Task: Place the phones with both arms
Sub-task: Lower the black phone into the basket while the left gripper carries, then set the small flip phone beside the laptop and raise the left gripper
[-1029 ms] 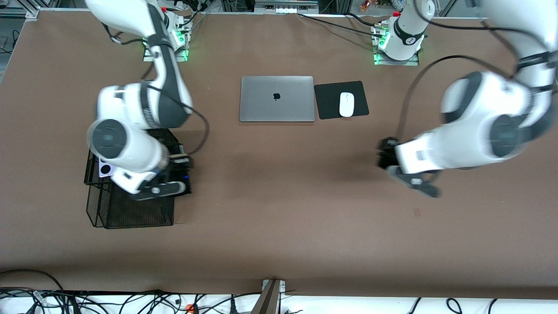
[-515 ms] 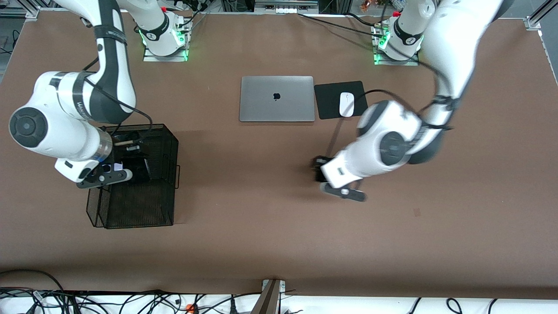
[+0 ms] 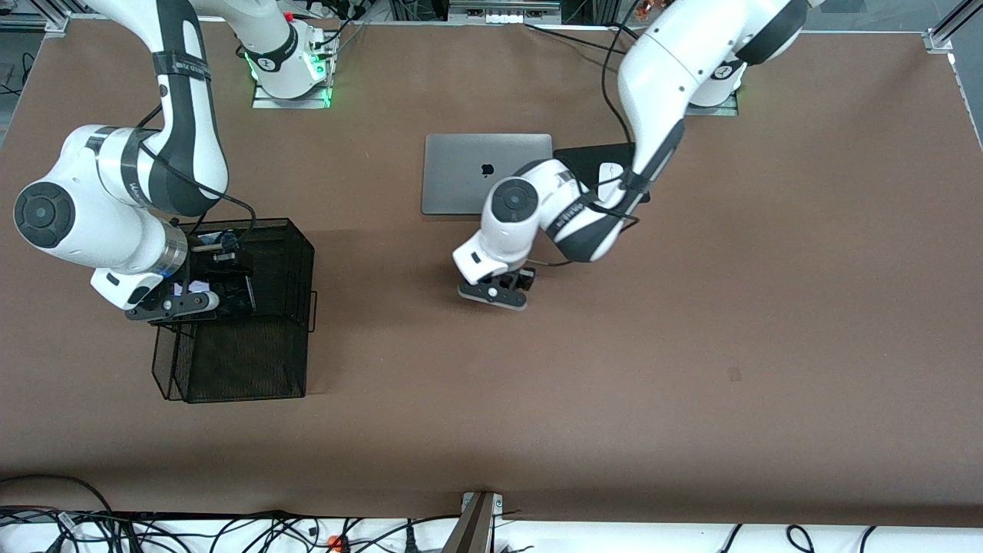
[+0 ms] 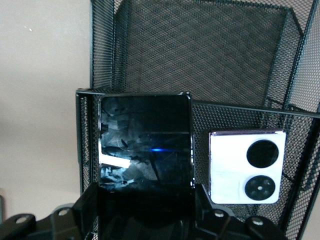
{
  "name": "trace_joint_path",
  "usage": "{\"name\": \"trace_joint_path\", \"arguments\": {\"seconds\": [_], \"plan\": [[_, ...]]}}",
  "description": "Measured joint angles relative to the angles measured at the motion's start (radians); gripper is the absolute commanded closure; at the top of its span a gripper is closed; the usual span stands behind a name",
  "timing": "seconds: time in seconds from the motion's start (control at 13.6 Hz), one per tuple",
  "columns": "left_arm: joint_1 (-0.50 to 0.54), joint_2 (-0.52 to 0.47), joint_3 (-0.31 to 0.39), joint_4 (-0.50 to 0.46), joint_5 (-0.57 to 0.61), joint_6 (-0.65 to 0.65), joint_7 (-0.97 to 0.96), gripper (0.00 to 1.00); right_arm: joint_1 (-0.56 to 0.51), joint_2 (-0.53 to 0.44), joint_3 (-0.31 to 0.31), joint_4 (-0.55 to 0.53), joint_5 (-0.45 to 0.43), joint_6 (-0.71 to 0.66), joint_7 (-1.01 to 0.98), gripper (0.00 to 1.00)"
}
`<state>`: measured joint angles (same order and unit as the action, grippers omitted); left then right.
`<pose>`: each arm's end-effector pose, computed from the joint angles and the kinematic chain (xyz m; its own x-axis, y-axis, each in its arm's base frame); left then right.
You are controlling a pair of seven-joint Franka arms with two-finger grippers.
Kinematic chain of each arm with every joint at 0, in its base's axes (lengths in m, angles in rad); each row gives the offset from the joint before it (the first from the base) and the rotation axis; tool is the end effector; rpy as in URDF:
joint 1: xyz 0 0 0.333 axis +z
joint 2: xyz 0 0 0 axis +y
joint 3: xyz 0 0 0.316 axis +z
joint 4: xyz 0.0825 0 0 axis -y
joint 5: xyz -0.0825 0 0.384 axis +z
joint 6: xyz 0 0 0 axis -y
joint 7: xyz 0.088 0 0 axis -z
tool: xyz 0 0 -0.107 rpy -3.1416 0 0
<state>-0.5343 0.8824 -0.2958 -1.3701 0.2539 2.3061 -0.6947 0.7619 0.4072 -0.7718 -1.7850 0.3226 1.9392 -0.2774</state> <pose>0.5407 -0.5109 0.2088 0.9819 -0.1807 0.0572 -0.1849 -0.9795 0.0796 0.6189 0.0534 0.3703 0.9810 0.1542 -0.1178 0.1509 -0.9879 -0.0370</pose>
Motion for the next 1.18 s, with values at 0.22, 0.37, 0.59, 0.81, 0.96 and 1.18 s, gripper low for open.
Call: {"name": "trace_joint_path", "arguments": {"seconds": [0.22,0.37,0.59,0.81,0.96,1.18], "plan": [[-0.012,0.013,0.010,0.000,0.009,0.013,-0.025,0.89,0.013,0.000,0.000,-0.020,0.000,0.001,0.082,1.00],[-0.012,0.028,0.011,0.000,0.009,0.035,-0.026,0.89,0.026,0.000,0.000,-0.040,0.000,0.004,0.118,1.00],[-0.015,0.048,0.011,0.000,0.009,0.051,-0.034,0.21,0.049,-0.006,0.000,-0.085,0.000,0.048,0.142,1.00],[-0.015,0.047,0.011,0.009,0.009,0.052,-0.046,0.00,0.073,-0.026,0.000,-0.124,0.000,0.085,0.155,1.00],[-0.010,0.038,0.012,0.022,0.009,0.051,-0.048,0.00,0.075,-0.030,-0.001,-0.128,0.000,0.102,0.156,1.00],[0.023,-0.038,0.017,0.049,0.009,-0.064,-0.048,0.00,0.074,-0.030,-0.010,-0.131,0.000,0.135,0.155,1.00]]}}
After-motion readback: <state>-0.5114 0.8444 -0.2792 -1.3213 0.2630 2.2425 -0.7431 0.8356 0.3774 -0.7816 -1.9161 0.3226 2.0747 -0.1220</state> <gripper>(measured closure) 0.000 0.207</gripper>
